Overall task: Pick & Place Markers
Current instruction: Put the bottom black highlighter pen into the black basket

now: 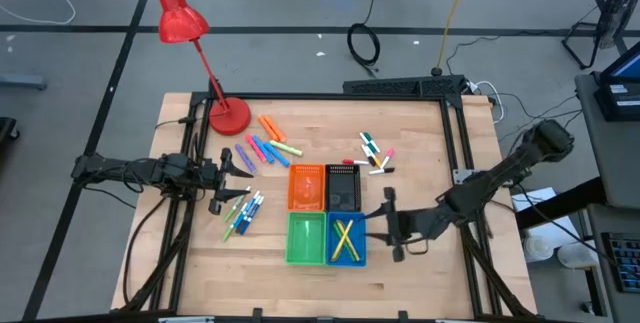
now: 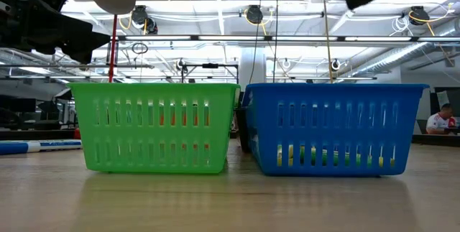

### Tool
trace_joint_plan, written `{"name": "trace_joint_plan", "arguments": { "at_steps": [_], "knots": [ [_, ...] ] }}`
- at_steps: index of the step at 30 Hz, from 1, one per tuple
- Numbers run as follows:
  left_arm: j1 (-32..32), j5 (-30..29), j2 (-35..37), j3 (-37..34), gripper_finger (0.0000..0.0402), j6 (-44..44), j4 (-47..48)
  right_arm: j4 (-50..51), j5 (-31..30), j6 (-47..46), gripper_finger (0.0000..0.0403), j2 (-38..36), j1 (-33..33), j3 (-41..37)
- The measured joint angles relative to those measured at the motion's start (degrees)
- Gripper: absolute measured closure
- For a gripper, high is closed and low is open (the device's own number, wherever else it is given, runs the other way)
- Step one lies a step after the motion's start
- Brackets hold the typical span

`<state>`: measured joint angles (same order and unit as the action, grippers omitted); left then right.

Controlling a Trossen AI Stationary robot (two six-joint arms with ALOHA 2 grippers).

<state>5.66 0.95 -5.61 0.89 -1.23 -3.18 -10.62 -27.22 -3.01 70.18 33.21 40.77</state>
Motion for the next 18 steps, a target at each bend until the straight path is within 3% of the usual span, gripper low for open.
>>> {"name": "trace_joint_plan", "arguments": {
  "at_steps": [8, 18],
  "knots": [
    [-0.01, 0.0, 0.01, 0.0, 0.019, 0.0, 0.0, 7.42, -0.55, 9.32, 0.0235, -9.04, -0.44, 0.0],
    [0.01, 0.0, -0.02, 0.0, 0.019, 0.0, 0.0, 7.55, -10.57, 14.44, 0.0237, -10.33, -3.18, 0.02]
  ]
}}
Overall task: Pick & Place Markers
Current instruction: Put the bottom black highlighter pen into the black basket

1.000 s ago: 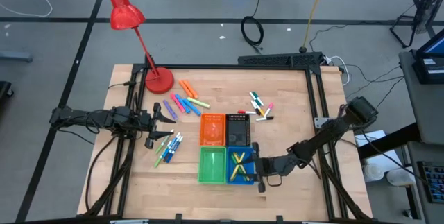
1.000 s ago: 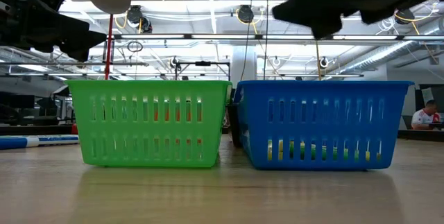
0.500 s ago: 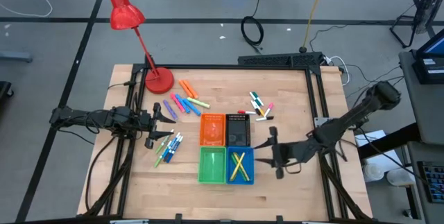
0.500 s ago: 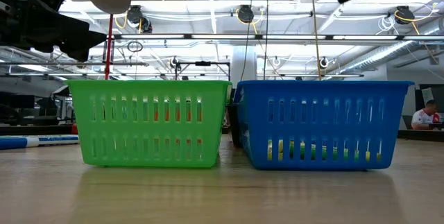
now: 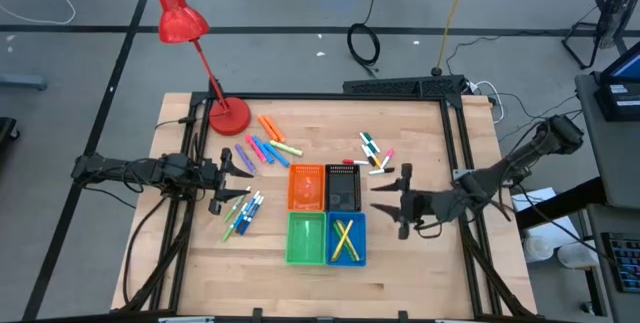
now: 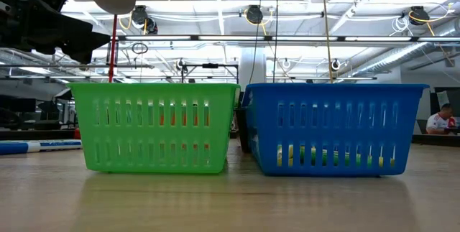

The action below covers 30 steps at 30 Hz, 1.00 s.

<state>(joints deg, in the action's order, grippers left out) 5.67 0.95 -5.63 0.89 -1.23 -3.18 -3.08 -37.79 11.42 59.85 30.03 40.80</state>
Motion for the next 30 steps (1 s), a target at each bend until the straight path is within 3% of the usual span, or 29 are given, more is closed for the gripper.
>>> {"name": "trace_joint_plan", "arguments": {
  "at_steps": [9, 12, 15, 19, 22, 26, 30],
  "knots": [
    [-0.02, 0.0, 0.0, 0.0, 0.019, 0.0, 0.0, 4.13, -0.78, 0.18, 0.0242, 0.07, -3.24, -0.43],
    [-0.02, 0.0, 0.02, 0.0, 0.019, 0.0, 0.0, 3.96, -5.69, 2.11, 0.0244, 0.01, -5.11, -2.99],
    [-0.02, 0.0, 0.02, 0.0, 0.019, 0.0, 0.0, 0.86, -14.7, 4.7, 0.0248, 0.05, -7.63, -6.5],
    [-0.01, 0.0, 0.01, -0.02, 0.019, 0.0, 0.0, -13.03, -23.07, 13.98, 0.0252, 0.05, -11.72, -11.86],
    [0.0, 0.0, 0.02, -0.02, 0.019, 0.0, 0.0, -29.55, -23.01, 24.42, 0.0255, 0.04, -15.91, -16.46],
    [-0.02, 0.0, 0.02, -0.02, 0.019, 0.0, 0.0, -53.45, -14.9, 34.81, 0.026, 0.05, -23.41, -23.54],
    [-0.02, 0.0, 0.02, -0.02, 0.019, 0.0, 0.0, -71.95, -6.25, 34.61, 0.0263, 0.03, -30.33, -29.52]
  ]
}}
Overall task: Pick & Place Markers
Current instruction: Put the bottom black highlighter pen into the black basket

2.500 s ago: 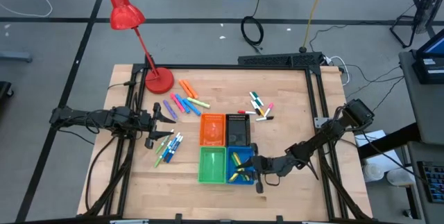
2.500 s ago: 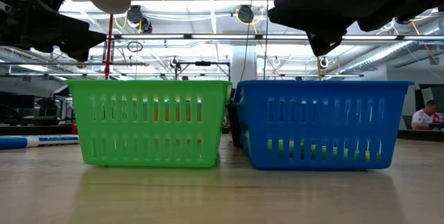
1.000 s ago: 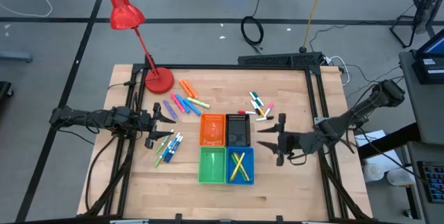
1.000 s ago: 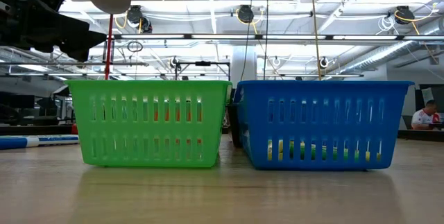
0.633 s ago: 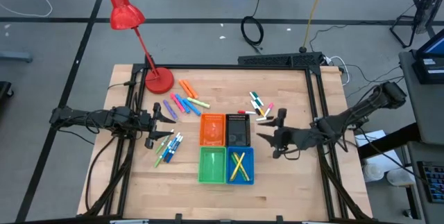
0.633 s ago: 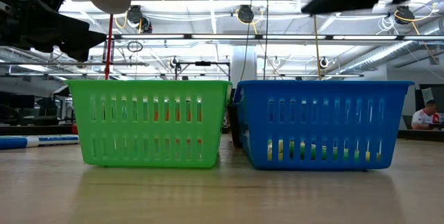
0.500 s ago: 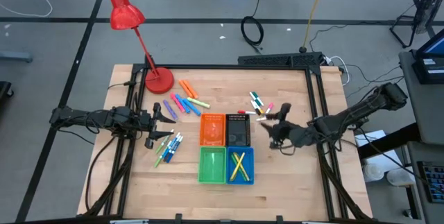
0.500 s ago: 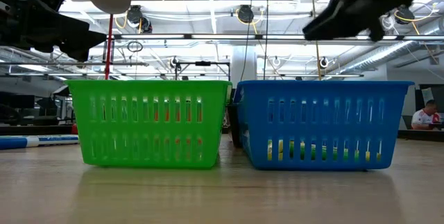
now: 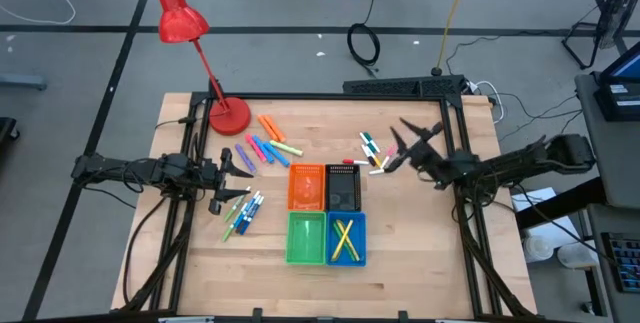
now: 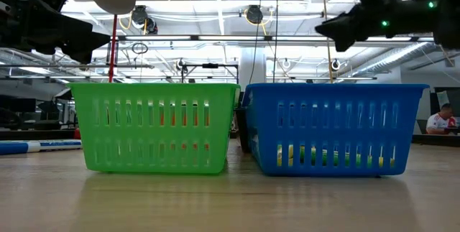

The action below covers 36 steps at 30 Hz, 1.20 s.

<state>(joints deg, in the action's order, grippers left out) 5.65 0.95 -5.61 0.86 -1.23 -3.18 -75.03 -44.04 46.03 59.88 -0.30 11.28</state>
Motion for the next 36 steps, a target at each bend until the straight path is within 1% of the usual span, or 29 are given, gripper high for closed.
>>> {"name": "trace_joint_plan", "arguments": {
  "at_steps": [3, 5, 11, 13, 14, 16, 17, 20, 22, 24, 27, 30, 32, 34, 36],
  "knots": [
    [0.0, 0.0, 0.0, 0.0, 0.019, 0.0, 0.0, -8.17, 4.08, -1.87, 0.0264, 0.0, -4.04, -2.71],
    [0.01, 0.0, -0.01, 0.0, 0.019, 0.0, 0.0, -9.99, 5.04, -4.2, 0.0264, -0.03, -5.83, -3.46],
    [0.0, 0.0, -0.02, 0.0, 0.019, 0.0, 0.0, -9.26, 4.83, -6.33, 0.0264, -0.01, -8.67, -3.21],
    [0.0, 0.0, 0.0, 0.0, 0.019, 0.0, 0.0, -6.09, 2.26, -6.68, 0.0264, -0.61, -8.1, -2.06],
    [0.01, 0.0, -0.01, 0.0, 0.019, 0.0, 0.0, -2.21, 0.5, -6.97, 0.0265, -1.14, -7.28, -1.11],
    [0.0, 0.0, 0.0, 0.0, 0.019, 0.0, 0.0, 10.58, -2.02, -8.31, 0.0268, -2.12, -5.82, 1.61],
    [0.0, 0.0, -0.02, 0.0, 0.019, 0.0, 0.0, 17.82, -2.2, -10.15, 0.027, -2.47, -5.22, 3.28],
    [0.0, 0.0, -0.01, 0.0, 0.019, 0.0, 0.0, 39.57, -1.43, -20.88, 0.0274, -2.93, -3.94, 9.39],
    [0.01, 0.0, -0.02, 0.0, 0.019, 0.0, 0.0, 52.23, 3.57, -27.56, 0.0275, -2.7, -4.06, 13.49],
    [0.02, 0.0, 0.0, 0.0, 0.019, 0.0, 0.02, 62.34, 11.15, -30.36, 0.0276, -2.37, -5.39, 17.13],
    [0.0, 0.0, 0.0, 0.0, 0.019, 0.0, 0.01, 71.31, 21.49, -33.4, 0.0276, -2.06, -8.83, 21.43],
    [0.02, 0.0, -0.02, 0.0, 0.019, 0.0, 0.02, 78.09, 29.19, -37.29, 0.0276, -2.1, -12.9, 22.53],
    [0.0, 0.0, 0.0, 0.0, 0.019, 0.0, 0.01, 83.79, 33.12, -38.06, 0.0276, -2.01, -15.1, 22.42],
    [0.0, 0.0, 0.0, 0.0, 0.019, 0.0, 0.0, 87.74, 35.79, -38.03, 0.0276, -2.03, -16.3, 22.35],
    [0.01, 0.0, 0.0, 0.0, 0.019, 0.0, 0.0, 88.56, 36.84, -37.96, 0.0276, -2.08, -16.71, 21.43]
  ]
}}
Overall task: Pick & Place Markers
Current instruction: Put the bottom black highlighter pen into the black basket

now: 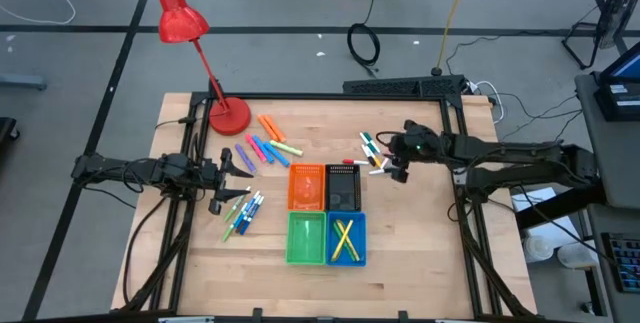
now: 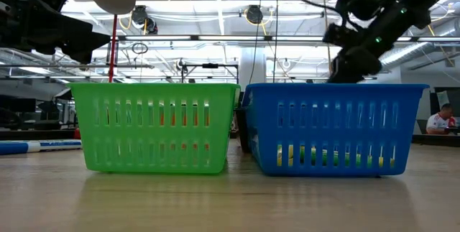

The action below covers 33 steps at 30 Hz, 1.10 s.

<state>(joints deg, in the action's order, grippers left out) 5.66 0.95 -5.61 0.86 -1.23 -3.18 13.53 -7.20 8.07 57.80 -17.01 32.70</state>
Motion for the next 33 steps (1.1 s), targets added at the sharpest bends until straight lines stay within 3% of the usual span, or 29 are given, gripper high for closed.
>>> {"name": "trace_joint_plan", "arguments": {
  "at_steps": [7, 14, 23, 33],
  "knots": [
    [0.01, 0.0, 0.0, 0.0, 0.019, 0.0, 0.0, -3.13, 0.48, -0.49, 0.0279, 0.09, 0.26, -5.57],
    [0.0, 0.0, -0.02, 0.0, 0.019, 0.0, 0.0, -7.84, 6.25, 0.1, 0.0285, 0.07, 0.26, -9.24],
    [0.01, 0.0, 0.0, 0.0, 0.019, 0.0, 0.0, -19.14, 7.42, 0.1, 0.0294, 0.07, 0.25, -16.69],
    [0.01, 0.0, -0.02, 0.0, 0.019, 0.0, 0.0, -18.79, 7.49, -2.11, 0.0294, 0.15, 0.23, -17.28]
  ]
}}
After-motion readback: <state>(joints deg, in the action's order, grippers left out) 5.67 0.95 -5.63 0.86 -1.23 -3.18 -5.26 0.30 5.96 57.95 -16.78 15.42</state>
